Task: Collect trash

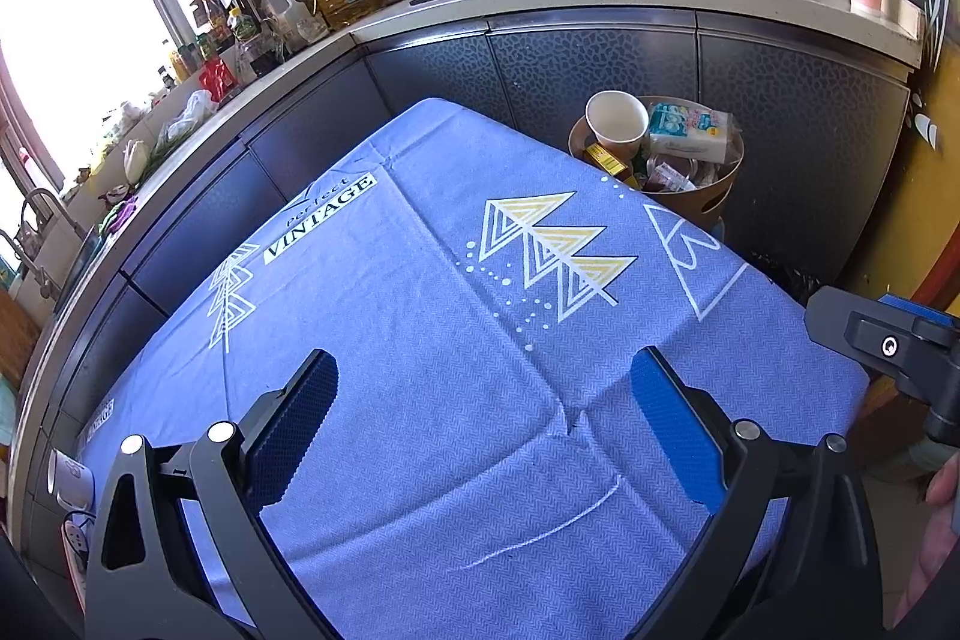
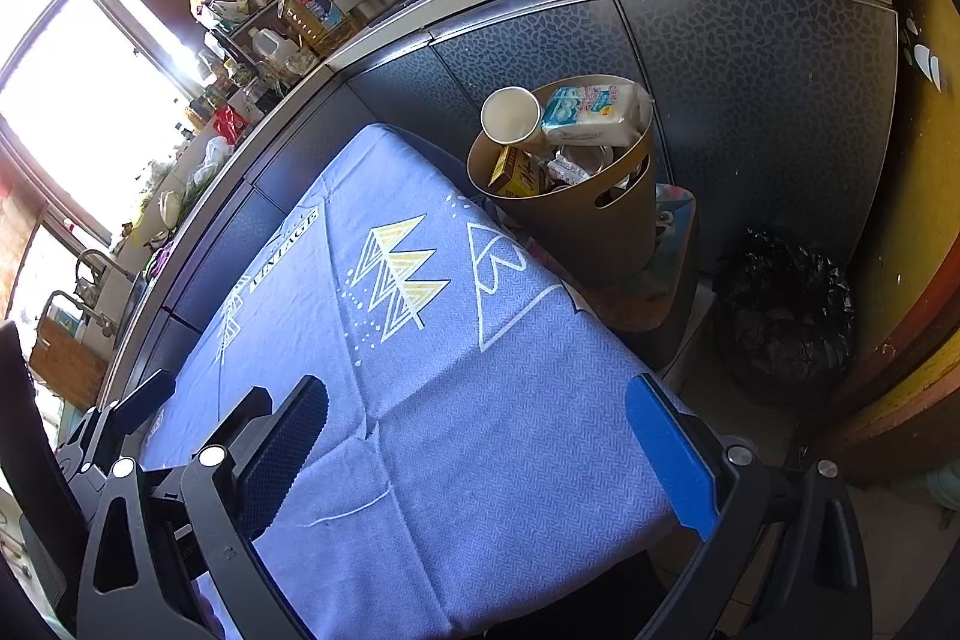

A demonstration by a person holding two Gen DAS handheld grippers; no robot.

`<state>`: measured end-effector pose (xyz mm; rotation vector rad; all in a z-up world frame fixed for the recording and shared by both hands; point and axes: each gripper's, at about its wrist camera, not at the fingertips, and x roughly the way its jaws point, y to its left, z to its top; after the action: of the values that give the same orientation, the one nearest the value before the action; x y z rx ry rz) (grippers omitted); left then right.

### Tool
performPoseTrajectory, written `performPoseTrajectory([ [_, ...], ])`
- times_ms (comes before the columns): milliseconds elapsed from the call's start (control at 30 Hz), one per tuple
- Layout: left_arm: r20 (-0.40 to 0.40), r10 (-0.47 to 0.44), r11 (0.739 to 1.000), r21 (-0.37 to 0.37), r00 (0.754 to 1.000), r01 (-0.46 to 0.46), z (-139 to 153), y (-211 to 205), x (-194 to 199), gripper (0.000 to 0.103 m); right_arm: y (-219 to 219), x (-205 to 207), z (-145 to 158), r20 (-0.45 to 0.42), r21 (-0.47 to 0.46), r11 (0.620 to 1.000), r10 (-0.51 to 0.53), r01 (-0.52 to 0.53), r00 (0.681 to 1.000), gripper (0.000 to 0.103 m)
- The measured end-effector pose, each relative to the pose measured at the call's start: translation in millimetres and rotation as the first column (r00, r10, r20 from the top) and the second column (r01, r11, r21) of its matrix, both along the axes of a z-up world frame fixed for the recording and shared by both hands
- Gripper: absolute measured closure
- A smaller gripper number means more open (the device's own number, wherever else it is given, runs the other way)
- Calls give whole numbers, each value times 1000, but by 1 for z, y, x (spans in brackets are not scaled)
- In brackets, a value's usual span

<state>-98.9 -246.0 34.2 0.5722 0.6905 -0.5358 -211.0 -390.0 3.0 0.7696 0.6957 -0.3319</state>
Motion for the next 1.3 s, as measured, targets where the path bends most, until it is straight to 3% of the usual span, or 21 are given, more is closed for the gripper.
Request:
performPoseTrajectory([
  [1300, -20, -8, 1000, 5, 1000, 8, -11, 1, -1, 6, 1, 1, -4, -7, 16, 1000, 1, -1, 1000, 4],
])
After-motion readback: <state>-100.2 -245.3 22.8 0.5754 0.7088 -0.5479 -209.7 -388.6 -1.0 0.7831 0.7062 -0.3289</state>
